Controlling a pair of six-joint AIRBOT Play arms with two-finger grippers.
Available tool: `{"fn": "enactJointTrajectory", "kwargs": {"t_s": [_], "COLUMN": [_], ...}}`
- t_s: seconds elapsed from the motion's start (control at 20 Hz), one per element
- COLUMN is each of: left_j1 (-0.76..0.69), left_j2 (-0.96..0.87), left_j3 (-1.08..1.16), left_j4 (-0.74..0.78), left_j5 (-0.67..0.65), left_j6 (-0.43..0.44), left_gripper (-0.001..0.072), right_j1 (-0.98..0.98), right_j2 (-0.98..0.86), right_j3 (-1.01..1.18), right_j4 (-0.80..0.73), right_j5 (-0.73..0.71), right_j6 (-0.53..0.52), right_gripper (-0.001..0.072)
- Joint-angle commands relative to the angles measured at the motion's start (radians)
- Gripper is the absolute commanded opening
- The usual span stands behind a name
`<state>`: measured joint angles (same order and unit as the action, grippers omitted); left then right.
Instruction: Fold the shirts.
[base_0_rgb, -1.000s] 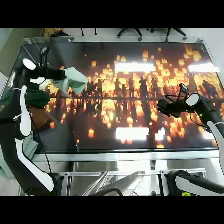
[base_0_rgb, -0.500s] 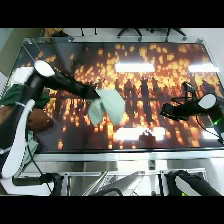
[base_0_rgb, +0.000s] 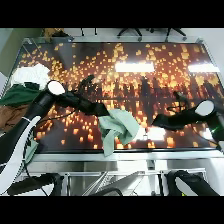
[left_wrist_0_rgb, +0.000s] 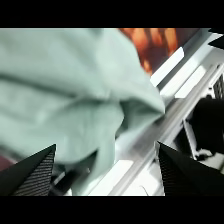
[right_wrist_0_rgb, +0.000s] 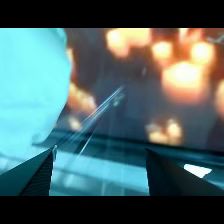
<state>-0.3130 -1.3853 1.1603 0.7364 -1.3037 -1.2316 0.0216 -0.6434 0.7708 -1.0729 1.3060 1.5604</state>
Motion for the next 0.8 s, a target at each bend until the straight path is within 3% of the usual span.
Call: {"fn": "enactJointTrajectory", "kwargs": {"t_s": [0.0, 0.2, 0.4, 0.45, 0.5, 0.6, 0.65, 0.75], "left_j1": [0.03, -0.103, -0.298, -0.323, -0.335, -0.331, -0.315, -0.272], "left_j2": [0.081, 0.191, 0.191, 0.168, 0.141, 0.08, 0.057, 0.053], "left_j3": [-0.216, -0.532, -0.595, -0.578, -0.553, -0.491, -0.454, -0.394], "left_j4": [0.003, -0.108, -0.164, -0.163, -0.162, -0.158, -0.151, -0.15], "left_j5": [-0.024, 0.272, 0.582, 0.612, 0.617, 0.587, 0.538, 0.431], "left_j6": [-0.015, 0.019, 0.035, 0.035, 0.035, 0.037, 0.041, 0.068], "left_gripper": [0.0702, 0.0702, 0.0701, 0.0651, 0.0495, 0.0004, 0.0013, 0.0012], "right_j1": [0.119, 0.246, 0.307, 0.307, 0.307, 0.307, 0.306, 0.274], "right_j2": [0.011, -0.082, -0.21, -0.24, -0.259, -0.266, -0.259, -0.22], "right_j3": [-0.166, -0.209, -0.209, -0.207, -0.203, -0.189, -0.173, -0.129], "right_j4": [0.146, 0.3, 0.424, 0.454, 0.481, 0.524, 0.52, 0.493], "right_j5": [-0.123, -0.279, -0.387, -0.392, -0.392, -0.381, -0.37, -0.315], "right_j6": [-0.075, -0.229, -0.34, -0.375, -0.41, -0.47, -0.473, -0.473], "right_gripper": [0.0616, 0.0616, 0.0611, 0.054, 0.0416, 0.0112, 0.0024, 0.0024]}}
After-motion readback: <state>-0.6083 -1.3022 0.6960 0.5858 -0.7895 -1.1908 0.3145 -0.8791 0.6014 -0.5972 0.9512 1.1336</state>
